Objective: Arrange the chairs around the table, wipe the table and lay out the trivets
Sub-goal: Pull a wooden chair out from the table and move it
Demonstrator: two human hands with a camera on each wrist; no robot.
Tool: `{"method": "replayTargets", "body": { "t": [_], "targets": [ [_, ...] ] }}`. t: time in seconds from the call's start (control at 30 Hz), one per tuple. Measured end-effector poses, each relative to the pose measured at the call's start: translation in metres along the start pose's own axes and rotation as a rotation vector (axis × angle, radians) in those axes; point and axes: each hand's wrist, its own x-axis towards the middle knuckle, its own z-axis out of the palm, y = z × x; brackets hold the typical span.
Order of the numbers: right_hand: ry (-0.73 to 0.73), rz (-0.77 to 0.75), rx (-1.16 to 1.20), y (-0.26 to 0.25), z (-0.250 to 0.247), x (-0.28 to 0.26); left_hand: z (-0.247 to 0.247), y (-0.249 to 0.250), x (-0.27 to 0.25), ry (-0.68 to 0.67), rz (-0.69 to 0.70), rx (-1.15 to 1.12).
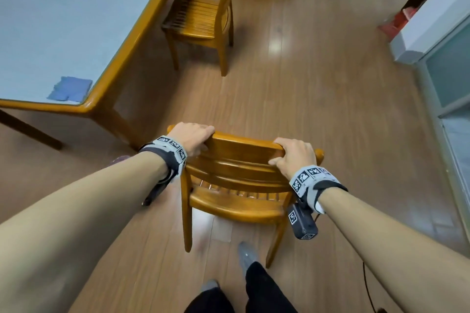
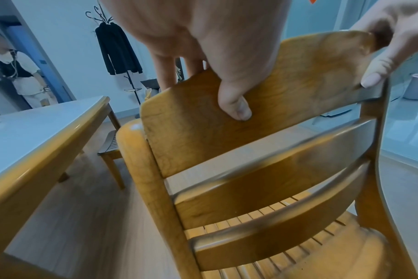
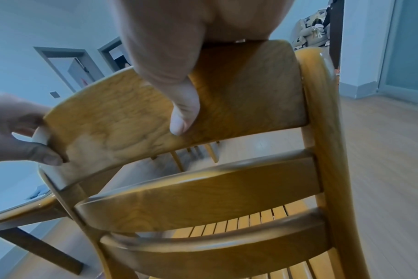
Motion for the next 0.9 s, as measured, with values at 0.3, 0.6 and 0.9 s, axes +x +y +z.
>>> {"method": "replayTargets", "body": {
  "t": [0.3, 0.6, 0.9],
  "targets": [
    [0.040, 0.017, -0.040, -0.007, 0.028, -0.057, 0.036, 0.013, -0.049, 0.073, 0.065, -0.036],
    [-0.246, 0.172, -0.127, -0.023, 0.080, -0.175, 0.119, 0.056, -0.156, -0.015, 0.118, -0.007],
    [-0.365, 0.206, -0.139, -0.012, 0.141, -0.237, 0.170, 0.088, -0.216, -0.122, -0.025, 0.047]
  ]
}}
